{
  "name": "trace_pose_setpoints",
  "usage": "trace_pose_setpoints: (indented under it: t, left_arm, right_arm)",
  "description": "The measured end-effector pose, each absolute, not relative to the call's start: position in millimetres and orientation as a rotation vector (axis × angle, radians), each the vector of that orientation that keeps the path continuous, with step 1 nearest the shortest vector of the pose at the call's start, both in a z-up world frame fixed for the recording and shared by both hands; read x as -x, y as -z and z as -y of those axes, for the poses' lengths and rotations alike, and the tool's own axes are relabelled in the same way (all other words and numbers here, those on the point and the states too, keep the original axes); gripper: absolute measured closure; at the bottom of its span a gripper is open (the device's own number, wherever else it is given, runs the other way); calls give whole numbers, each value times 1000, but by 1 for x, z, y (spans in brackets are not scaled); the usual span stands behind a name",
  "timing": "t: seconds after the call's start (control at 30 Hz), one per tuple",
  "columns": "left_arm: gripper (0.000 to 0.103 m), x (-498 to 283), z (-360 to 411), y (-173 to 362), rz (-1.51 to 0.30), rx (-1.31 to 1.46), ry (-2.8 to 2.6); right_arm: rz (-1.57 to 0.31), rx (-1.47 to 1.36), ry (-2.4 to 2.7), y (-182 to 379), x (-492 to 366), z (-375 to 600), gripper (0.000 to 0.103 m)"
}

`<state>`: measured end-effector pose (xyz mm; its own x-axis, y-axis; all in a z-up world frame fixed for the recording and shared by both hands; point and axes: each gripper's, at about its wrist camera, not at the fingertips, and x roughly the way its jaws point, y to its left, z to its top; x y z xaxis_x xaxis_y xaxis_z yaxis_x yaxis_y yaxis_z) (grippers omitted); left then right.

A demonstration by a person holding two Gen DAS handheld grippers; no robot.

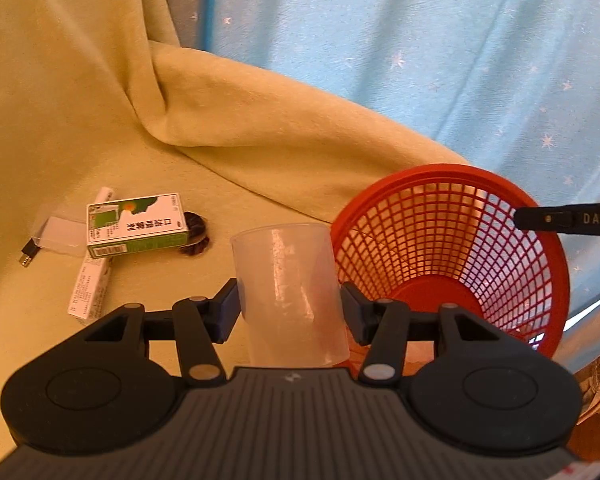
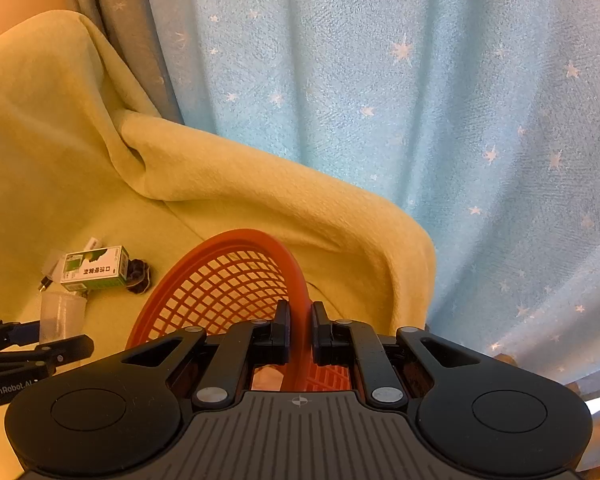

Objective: Organize objects
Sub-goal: 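Carry the clear cup over the wastebasket and open the left tool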

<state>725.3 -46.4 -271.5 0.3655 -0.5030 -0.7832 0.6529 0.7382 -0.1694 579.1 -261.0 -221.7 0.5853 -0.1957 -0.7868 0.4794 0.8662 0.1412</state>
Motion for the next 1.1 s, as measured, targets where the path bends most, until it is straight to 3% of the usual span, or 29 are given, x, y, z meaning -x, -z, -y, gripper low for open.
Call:
trace_pose_setpoints:
  t: [0.83,0.97,1.1]
  left_arm:
    - [54,-709,62,285,-999,-160,863]
    - [46,-706,65,287,-1018,-158,880]
    - [46,-705,63,288,-1021,-158,874]
  right_arm:
    - [-860,-350,398,221,-579,260,97]
    - [-861,-347,395,221,-580,259,97]
    - [-862,-345,393,221,-581,258,97]
